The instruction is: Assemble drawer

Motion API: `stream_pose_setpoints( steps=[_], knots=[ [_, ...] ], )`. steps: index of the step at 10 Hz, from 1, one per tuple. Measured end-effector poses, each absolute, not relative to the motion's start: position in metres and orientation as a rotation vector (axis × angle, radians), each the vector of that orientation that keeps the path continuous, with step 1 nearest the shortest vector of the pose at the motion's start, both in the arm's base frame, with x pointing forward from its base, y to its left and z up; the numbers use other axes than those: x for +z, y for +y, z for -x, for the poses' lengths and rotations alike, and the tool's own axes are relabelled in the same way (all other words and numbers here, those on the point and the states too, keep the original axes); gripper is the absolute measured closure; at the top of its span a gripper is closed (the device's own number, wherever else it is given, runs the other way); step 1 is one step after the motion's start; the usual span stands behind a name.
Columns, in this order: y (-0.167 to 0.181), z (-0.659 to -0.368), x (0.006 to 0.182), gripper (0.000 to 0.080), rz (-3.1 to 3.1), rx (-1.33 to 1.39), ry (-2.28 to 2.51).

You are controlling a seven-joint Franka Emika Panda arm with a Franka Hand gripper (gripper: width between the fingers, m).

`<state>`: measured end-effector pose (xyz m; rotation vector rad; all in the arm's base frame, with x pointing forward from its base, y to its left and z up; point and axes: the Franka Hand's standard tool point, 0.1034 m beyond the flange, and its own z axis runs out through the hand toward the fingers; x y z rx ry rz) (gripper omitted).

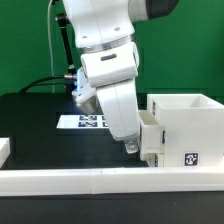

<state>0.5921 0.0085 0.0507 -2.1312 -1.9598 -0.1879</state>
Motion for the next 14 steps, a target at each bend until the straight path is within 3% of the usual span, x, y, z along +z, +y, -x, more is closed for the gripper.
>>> stream_pose_setpoints(
  steps=[3, 6, 9, 12, 14],
  knots=[
    [0.011, -0.596, 0.054, 0.0151, 2.049, -0.213, -2.059],
    [0.025, -0.604, 0.069, 0.0151, 2.057, -0.248, -2.06],
    [0.037, -0.603, 0.066, 0.0151, 2.089, -0.221, -2.041],
    [-0.004, -0.596, 0.065, 0.0151, 2.081, -0.188, -2.045],
    [-0.031, -0.59, 0.079, 0.0151, 2.132, -0.181, -2.019]
  ],
)
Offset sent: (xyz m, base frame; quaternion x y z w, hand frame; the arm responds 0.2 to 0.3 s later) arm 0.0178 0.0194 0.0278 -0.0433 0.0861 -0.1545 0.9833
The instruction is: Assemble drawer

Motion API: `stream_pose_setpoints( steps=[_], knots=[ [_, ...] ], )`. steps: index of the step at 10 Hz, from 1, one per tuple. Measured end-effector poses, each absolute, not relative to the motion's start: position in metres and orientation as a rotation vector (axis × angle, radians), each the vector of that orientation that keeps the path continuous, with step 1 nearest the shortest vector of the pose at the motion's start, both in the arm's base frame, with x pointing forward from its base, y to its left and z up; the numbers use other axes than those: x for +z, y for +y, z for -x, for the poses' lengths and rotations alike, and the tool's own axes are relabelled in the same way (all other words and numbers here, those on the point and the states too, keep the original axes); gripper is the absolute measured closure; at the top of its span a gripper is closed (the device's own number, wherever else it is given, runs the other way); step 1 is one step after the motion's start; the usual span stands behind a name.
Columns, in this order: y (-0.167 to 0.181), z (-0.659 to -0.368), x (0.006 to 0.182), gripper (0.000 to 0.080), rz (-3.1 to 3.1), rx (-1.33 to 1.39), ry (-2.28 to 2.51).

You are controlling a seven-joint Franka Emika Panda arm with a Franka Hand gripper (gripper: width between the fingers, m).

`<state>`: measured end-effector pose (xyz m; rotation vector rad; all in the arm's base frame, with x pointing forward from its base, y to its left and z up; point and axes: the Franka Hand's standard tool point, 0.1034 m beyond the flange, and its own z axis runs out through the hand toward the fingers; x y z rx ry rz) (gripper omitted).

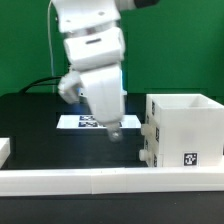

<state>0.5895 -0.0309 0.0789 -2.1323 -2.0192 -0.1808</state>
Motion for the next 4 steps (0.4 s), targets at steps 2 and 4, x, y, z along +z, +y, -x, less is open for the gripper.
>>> stream_pose_setpoints(
  steps=[2, 4],
  knots=[
    [-0.041, -0.578, 0.095, 0.0151, 2.281, -0.234, -1.959],
    [-0.04, -0.572, 0.091, 0.0151, 2.267, -0.218, -1.959]
  ],
)
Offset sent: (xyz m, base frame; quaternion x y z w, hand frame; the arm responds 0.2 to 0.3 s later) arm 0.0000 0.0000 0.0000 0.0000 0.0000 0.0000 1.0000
